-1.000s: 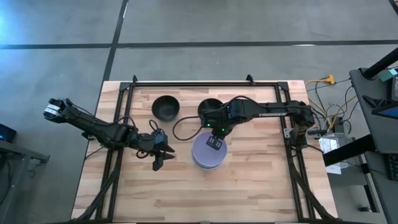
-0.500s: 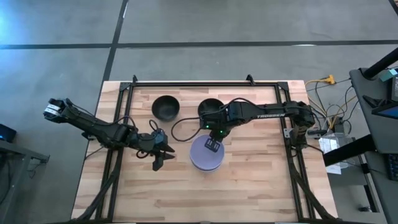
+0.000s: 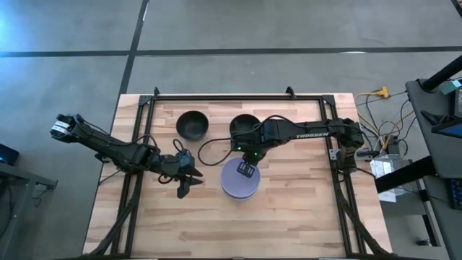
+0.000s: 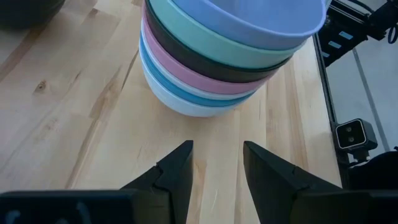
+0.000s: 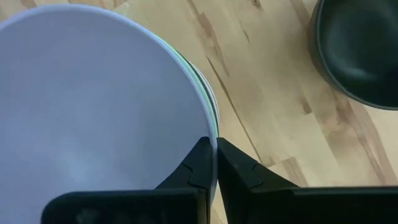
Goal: Nest bowls inside each other
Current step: Stack the purple bowl on top of the light green bowl
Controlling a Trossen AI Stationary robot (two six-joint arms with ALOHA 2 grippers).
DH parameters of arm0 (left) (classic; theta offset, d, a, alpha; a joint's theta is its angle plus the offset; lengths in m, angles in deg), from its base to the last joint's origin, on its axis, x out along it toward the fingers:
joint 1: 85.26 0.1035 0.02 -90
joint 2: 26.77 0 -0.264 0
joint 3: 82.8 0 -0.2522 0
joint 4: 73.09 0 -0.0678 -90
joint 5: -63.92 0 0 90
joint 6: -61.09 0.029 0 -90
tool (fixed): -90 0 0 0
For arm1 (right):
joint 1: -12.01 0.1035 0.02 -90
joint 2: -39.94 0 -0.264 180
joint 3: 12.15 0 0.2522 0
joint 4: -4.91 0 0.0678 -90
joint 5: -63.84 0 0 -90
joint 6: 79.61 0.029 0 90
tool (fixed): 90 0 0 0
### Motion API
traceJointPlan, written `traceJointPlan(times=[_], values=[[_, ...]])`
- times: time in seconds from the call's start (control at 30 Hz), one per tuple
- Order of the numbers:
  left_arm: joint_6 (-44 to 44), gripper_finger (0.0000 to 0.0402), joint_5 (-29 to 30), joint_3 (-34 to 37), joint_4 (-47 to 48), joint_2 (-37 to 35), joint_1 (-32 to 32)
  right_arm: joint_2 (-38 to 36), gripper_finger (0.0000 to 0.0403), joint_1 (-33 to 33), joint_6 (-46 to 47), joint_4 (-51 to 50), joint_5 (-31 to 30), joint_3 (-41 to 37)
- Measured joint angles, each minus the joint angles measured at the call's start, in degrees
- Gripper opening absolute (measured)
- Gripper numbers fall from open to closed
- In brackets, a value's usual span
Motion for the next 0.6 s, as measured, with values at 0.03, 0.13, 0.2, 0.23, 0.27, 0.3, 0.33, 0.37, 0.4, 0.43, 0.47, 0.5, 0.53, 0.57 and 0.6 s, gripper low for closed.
traceJointPlan(times=[0.03,0.13,0.2,0.23,0.27,0.3,0.33,0.37,0.4,0.43,0.47,0.5,0.53,0.57,0.6], values=[[0.0,0.0125,0.0,0.0,0.0,0.0,0.0,0.0,0.0012,0.1,0.0,0.0,0.0,0.0],[0.0,0.0125,0.0,0.0,0.0,0.0,0.0,0.1,0.0013,0.1,0.0,0.1,0.0,0.0],[0.0,0.0125,0.0,0.0,0.0,0.0,0.0,0.1,0.0013,0.1,0.0,0.1,0.0,0.0],[0.0,0.0125,0.0,0.0,-0.1,0.0,0.0,0.1,0.0013,0.1,0.0,0.1,0.0,0.0],[0.0,0.0125,0.0,0.0,-0.1,0.0,0.0,0.1,0.0013,0.1,0.0,0.1,0.0,0.0],[0.0,0.0125,0.0,0.0,-0.1,0.0,0.0,0.1,0.0013,0.1,0.0,0.1,0.0,0.0],[0.0,0.0125,0.0,0.0,-0.1,0.0,0.0,0.1,0.0013,0.1,0.0,0.1,0.0,0.0],[0.0,0.0125,0.0,0.0,-0.1,0.0,0.0,0.1,0.0013,0.1,-0.1,0.1,0.0,0.0],[0.0,0.0125,0.0,0.0,-0.1,0.0,0.0,0.1,0.0013,0.1,-0.1,0.1,0.0,0.0],[0.0,0.0125,0.0,0.0,-0.1,0.0,0.0,0.1,0.0014,0.1,-0.1,0.2,0.0,0.0],[0.0,0.0125,0.0,0.0,-0.2,0.0,0.0,0.1,0.0015,0.1,-0.2,0.2,0.0,0.0],[0.0,0.0125,0.0,0.0,-0.2,0.0,0.0,0.1,0.0019,0.1,-0.2,0.2,0.0,0.0],[0.0,0.0125,0.0,0.0,-0.2,0.0,0.0,0.1,0.0024,0.1,-0.2,0.3,0.0,0.0],[0.0,0.0125,0.0,0.0,-0.2,0.0,0.0,0.1,0.0030,0.1,-0.2,0.4,0.2,0.0],[0.0,0.0125,0.0,0.0,-0.2,0.0,0.0,0.1,0.0037,0.1,-0.2,0.4,0.5,0.0]])
